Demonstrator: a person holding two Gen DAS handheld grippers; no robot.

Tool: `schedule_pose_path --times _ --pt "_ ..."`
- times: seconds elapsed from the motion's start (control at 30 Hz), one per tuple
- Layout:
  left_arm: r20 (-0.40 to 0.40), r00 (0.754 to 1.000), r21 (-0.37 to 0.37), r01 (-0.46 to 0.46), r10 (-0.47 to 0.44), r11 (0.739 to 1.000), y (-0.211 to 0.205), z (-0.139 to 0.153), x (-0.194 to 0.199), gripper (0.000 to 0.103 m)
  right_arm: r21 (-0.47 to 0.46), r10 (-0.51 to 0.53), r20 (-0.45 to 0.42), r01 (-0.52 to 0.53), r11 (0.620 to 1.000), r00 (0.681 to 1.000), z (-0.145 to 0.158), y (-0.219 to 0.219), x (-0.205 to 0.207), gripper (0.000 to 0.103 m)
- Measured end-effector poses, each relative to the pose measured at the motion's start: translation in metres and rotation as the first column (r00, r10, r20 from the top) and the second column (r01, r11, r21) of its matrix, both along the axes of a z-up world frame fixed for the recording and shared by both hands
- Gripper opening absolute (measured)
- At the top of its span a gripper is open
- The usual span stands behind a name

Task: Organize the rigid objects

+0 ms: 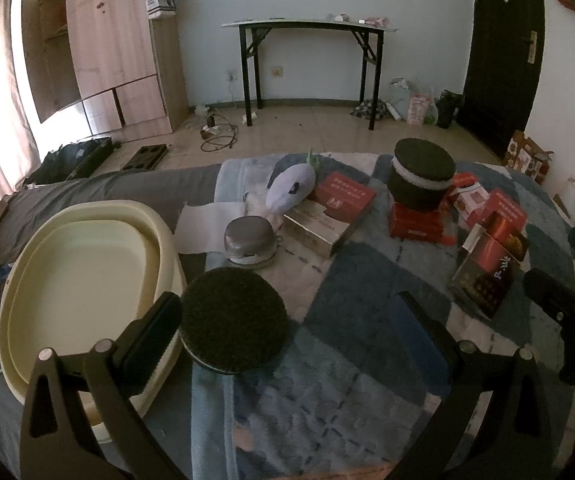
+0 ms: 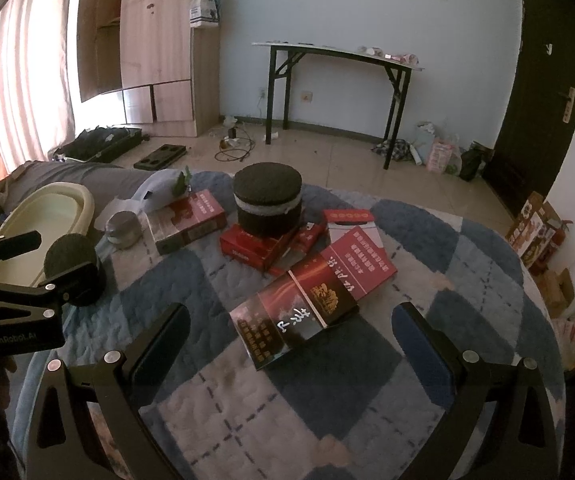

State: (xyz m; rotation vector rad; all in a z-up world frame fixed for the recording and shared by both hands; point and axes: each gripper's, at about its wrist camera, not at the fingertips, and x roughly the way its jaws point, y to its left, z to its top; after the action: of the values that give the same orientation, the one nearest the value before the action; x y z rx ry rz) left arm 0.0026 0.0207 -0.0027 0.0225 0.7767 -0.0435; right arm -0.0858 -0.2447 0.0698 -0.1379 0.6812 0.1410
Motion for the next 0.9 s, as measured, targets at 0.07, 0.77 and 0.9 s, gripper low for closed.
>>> schedule_pose_path --times 0.07,0.77,0.9 --pt "-0.001 1.000 0.002 -0.002 0.002 1.000 0.000 0.000 0.000 0.103 0.002 -0.002 0.000 0.002 1.000 1.000 0.000 0.000 0.000 0.103" --pt "0.003 1.000 0.005 -0.021 0.021 1.000 0.014 0.004 -0.002 0.103 -0.010 0.002 -0.009 -0.002 1.000 1.000 -0.001 0.001 0.000 0.103" --pt "0.005 1.000 0.027 -0.020 0.020 0.999 0.013 0.004 -0.003 0.103 -0.012 0.000 -0.010 0.000 1.000 1.000 -0.001 0.001 0.000 0.103"
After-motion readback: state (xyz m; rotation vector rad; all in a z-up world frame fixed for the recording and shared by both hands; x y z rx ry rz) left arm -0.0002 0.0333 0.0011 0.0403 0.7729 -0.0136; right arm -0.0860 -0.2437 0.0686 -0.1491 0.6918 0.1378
